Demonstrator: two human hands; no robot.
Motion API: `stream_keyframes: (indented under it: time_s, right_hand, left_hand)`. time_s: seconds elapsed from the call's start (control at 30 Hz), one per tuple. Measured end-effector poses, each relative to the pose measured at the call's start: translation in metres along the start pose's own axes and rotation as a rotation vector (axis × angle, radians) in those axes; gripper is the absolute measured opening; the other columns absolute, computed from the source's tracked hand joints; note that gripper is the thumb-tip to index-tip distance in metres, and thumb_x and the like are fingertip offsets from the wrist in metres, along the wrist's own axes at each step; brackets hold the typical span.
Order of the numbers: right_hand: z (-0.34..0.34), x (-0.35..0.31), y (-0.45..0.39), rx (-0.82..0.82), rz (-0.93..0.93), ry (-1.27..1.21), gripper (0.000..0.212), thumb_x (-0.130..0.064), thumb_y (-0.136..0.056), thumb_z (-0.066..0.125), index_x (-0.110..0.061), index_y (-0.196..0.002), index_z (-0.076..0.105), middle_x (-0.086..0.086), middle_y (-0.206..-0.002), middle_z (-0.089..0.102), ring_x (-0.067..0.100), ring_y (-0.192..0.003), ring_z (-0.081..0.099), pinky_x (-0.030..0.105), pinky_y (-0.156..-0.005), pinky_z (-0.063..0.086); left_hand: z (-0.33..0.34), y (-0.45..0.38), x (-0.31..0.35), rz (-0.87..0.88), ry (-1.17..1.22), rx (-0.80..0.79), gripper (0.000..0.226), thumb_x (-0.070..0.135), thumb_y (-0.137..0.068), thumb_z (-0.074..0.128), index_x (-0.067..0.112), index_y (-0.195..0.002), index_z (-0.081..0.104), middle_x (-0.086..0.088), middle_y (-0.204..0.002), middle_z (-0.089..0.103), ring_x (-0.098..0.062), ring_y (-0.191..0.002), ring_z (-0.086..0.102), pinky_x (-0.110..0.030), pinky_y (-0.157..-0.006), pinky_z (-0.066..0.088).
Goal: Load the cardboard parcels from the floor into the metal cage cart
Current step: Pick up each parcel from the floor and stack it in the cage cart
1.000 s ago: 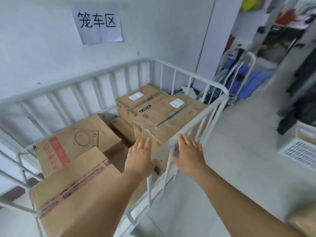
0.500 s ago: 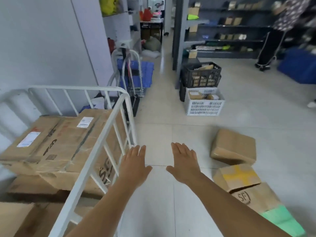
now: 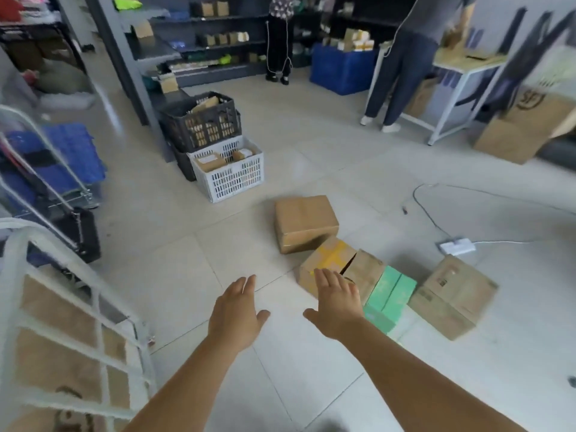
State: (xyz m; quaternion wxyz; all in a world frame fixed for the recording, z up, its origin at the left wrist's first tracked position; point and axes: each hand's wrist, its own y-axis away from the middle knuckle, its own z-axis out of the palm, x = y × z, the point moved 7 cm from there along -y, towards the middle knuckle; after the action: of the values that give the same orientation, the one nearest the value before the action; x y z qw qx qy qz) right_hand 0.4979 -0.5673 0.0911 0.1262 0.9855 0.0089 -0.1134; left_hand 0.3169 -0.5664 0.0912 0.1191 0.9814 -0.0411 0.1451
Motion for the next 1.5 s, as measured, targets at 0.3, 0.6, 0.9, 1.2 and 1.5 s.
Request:
stream_keyframes:
  time_s: [0.3,0.6,0.9,1.2,1.5]
  right_hand:
    - [-0.006,0.089,-0.044,-0.011,0.209,-0.052,0.087,-0.046,-0.093,0.057,-0.018,-0.157,0.004,-0.002,-0.163,0.007,0.022,-0.150,0.004,0.044,-0.121,0.007]
    - [-0.030,0.142,-0.184,-0.007,0.224,-0.090,0.087,-0.047,-0.092,0.057,-0.018,-0.156,0.006,-0.002,-0.162,0.010,0.021,-0.149,0.007,0.043,-0.120,0.011]
    - [-0.058,0.170,-0.311,-0.072,0.226,-0.026,0.087,-0.050,-0.093,0.052,-0.017,-0.157,0.003,-0.001,-0.163,0.007,0.022,-0.150,0.004,0.044,-0.120,0.011]
    - [-0.063,0.156,-0.456,-0.089,0.321,-0.044,0.084,-0.047,-0.094,0.053,-0.018,-0.156,0.003,0.000,-0.162,0.011,0.023,-0.149,0.009,0.041,-0.118,0.013]
    - [-0.044,0.149,-0.576,-0.115,0.412,-0.071,0.078,-0.044,-0.093,0.054,-0.018,-0.153,0.012,0.000,-0.157,0.021,0.020,-0.145,0.019,0.038,-0.113,0.021]
  left_hand:
    - [0.025,-0.089,0.057,0.125,-0.044,-0.117,0.075,0.043,-0.096,0.048,0.016,-0.154,0.010,-0.004,-0.159,0.017,-0.019,-0.146,0.018,-0.030,-0.115,0.022]
    - [0.010,-0.234,0.084,0.081,-0.099,-0.120,0.072,0.042,-0.096,0.047,0.014,-0.153,0.015,-0.005,-0.154,0.028,-0.021,-0.141,0.028,-0.033,-0.111,0.029]
    - [0.000,-0.355,0.076,0.012,-0.068,-0.130,0.070,0.042,-0.095,0.047,0.012,-0.152,0.017,-0.005,-0.151,0.032,-0.022,-0.139,0.031,-0.035,-0.108,0.031]
    - [-0.010,-0.505,0.027,0.031,-0.086,-0.202,0.070,0.043,-0.096,0.047,0.012,-0.152,0.017,-0.007,-0.152,0.031,-0.024,-0.138,0.033,-0.036,-0.109,0.033]
    - [-0.005,-0.641,-0.014,0.000,-0.064,-0.277,0.069,0.040,-0.096,0.048,0.011,-0.151,0.018,-0.008,-0.146,0.039,-0.026,-0.131,0.042,-0.037,-0.104,0.037]
